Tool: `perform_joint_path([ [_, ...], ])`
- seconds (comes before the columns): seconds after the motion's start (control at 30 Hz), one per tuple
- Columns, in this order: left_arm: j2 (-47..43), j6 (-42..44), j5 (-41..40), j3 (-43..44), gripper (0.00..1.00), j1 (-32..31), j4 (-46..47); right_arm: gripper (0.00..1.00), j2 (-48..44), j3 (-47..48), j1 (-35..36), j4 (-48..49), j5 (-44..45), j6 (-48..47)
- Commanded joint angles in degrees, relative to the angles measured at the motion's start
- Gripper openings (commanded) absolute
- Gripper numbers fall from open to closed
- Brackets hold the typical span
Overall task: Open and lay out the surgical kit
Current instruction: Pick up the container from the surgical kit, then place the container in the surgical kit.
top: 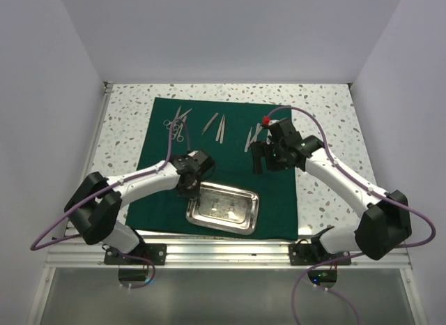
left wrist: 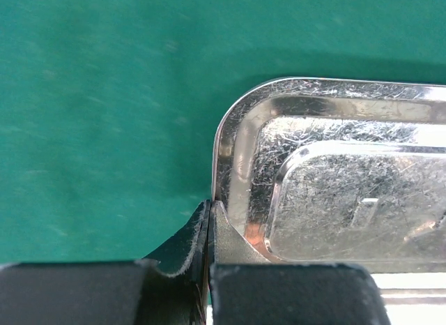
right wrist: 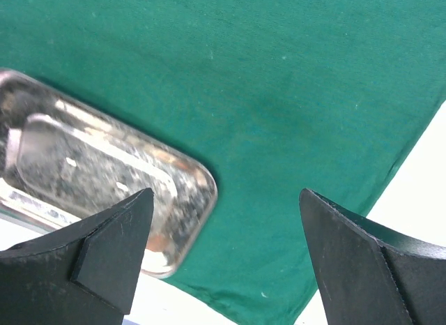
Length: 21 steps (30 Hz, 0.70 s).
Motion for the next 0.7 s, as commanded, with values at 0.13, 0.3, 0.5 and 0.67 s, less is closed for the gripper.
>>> perform_joint_path([
  [0.13,1.1,4.4,-7.3,2.1,0.00,6.1,-0.4,0.89,-2.9,-1.0,0.1,-1.2,0.9,-0.9],
  [0.3,2.7,5.9,-10.2,2.9,0.00,9.7,1.5,0.89,-3.5,-1.5,0.0,-1.4,0.9,-0.8],
  [0.5,4.9,7.0,-12.5,8.7,0.50,10.9,1.3,0.89,-4.8,-0.2,0.1,-2.3,2.0,-0.5],
  [0.67,0.3,7.4,-12.1,13.4,0.96,10.9,-3.9,0.99,-9.1,2.1,0.0,-5.6,6.4,1.7],
])
